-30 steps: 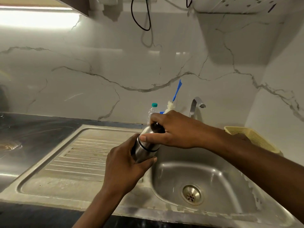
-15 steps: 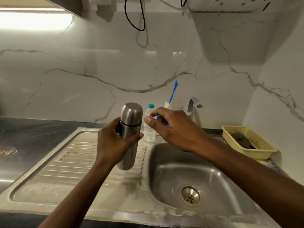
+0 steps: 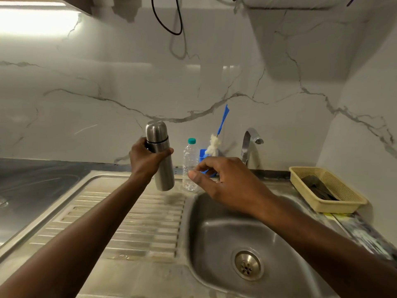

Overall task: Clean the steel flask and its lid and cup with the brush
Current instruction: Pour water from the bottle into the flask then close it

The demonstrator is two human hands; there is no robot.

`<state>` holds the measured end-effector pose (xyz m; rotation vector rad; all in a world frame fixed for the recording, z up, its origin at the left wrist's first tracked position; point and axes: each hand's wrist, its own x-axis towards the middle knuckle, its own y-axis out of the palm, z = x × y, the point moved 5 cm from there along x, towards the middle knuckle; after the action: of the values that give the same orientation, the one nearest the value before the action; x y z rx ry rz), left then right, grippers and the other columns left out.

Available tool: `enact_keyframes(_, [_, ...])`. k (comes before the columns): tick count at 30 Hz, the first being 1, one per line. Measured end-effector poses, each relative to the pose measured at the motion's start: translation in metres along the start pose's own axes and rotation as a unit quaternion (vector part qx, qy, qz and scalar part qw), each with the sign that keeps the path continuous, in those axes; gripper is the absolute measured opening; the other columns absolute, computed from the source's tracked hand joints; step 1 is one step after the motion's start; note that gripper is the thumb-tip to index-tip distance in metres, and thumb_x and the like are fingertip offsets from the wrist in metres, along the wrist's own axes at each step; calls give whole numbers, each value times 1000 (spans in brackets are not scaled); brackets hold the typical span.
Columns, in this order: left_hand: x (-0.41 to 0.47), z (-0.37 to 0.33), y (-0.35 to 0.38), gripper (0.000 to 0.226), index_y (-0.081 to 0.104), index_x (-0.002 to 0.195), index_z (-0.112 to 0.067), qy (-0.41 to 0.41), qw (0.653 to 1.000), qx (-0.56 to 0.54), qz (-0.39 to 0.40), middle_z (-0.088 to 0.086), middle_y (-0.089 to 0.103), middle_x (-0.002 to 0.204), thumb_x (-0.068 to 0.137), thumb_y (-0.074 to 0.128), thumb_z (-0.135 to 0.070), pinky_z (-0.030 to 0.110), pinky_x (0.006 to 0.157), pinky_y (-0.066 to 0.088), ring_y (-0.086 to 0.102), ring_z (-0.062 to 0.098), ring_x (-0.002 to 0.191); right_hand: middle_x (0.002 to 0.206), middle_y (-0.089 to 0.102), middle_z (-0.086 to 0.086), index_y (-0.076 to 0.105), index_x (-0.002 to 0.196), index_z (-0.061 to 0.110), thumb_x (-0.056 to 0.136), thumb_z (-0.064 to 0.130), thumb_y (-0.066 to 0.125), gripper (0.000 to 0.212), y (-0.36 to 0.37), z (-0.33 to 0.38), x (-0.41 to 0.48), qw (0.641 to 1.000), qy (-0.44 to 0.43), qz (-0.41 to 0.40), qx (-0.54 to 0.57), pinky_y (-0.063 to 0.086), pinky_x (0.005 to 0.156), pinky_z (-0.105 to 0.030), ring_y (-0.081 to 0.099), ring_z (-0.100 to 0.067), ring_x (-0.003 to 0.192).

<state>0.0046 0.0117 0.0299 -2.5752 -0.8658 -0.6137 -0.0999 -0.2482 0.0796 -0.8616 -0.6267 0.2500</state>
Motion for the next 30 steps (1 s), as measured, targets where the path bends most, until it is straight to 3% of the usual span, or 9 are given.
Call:
enact_keyframes(5, [20,25,19,59,64,116,-18,-30,1000,5,0,-1,68,103,69,98,-29,18,73,48,64,10,89,110,71,17,71,113,34,95,69,54,43,0,-13,7,1000,7,5,-10,58,93,-34,65,0,103])
enact_keyframes(9, [24,38,28,57,64,116,-17,-60,998,-3,-2,-3,65,99,70,97,-24,16,72,48,62,5,87,107,71,16,71,107,34,95,69,54,41,0,-23,11,1000,18,-2,-7,57,93,-33,65,0,101])
enact_keyframes(14, [28,51,33,56,63,113,-18,-85,996,-6,-11,0,66,101,69,98,-23,28,82,54,64,15,90,101,71,14,72,104,32,96,68,54,42,0,-32,17,1000,24,-9,-3,57,90,-31,66,-2,96])
enact_keyframes(21, [35,56,35,58,64,116,-18,-95,995,-5,-4,0,68,103,69,97,-24,31,83,55,65,17,93,93,71,13,73,100,30,95,68,55,42,-3,-44,23,999,29,-26,4,49,78,-24,65,-3,88])
enact_keyframes(26, [33,55,40,57,61,114,-20,-94,996,5,2,-5,65,98,71,97,-25,34,87,57,64,13,89,95,73,12,74,101,30,94,69,55,44,-4,-46,23,999,26,-42,9,59,87,-36,68,-4,91])
enact_keyframes(30, [27,51,40,61,59,124,-17,-89,996,16,11,-1,64,106,75,95,-27,41,96,58,65,22,101,98,73,13,73,103,31,94,70,54,44,-7,-44,19,999,24,-43,10,59,89,-38,68,-5,94])
